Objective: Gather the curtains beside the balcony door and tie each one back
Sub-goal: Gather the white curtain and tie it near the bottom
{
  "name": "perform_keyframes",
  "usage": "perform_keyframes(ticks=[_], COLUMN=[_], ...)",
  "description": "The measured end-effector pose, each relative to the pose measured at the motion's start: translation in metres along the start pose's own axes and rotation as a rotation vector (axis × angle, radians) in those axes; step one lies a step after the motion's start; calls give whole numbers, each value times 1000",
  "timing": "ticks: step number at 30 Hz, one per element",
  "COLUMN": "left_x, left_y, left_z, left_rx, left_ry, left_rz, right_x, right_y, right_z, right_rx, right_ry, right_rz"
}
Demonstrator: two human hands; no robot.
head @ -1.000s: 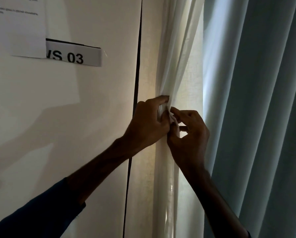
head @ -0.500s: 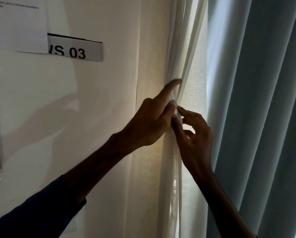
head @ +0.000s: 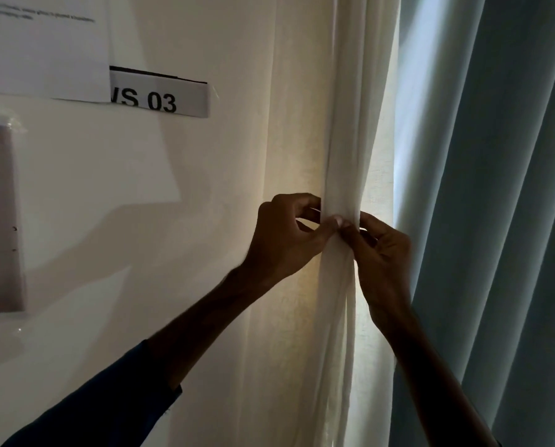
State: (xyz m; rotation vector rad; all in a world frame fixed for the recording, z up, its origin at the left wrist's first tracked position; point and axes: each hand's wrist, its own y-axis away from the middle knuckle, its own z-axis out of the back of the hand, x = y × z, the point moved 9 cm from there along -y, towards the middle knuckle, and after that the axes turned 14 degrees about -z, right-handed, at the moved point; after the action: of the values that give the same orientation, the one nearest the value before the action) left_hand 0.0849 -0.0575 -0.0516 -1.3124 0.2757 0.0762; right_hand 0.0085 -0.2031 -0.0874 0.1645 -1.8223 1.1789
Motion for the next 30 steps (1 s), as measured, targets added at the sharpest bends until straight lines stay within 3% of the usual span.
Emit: perform_keyframes(ticks=[5, 9, 17, 24, 30], left_x=[7, 14, 24, -15, -12], left_y=[-3, -3, 2, 14, 21], left_z=[0, -2, 2, 19, -4], left_rx=[21, 0, -86, -103, 2], left_ry=[42, 145, 135, -135, -7], left_rz=[39, 109, 90, -68, 32], right_x=[3, 3, -7, 2, 15], right_y=[6, 6, 4, 17, 35], right_z=[-4, 0, 9, 29, 2], right_rx=[103, 41, 23, -320, -323], right_ry=[11, 139, 66, 299, 335], right_rz=[-13, 41, -26, 140, 287])
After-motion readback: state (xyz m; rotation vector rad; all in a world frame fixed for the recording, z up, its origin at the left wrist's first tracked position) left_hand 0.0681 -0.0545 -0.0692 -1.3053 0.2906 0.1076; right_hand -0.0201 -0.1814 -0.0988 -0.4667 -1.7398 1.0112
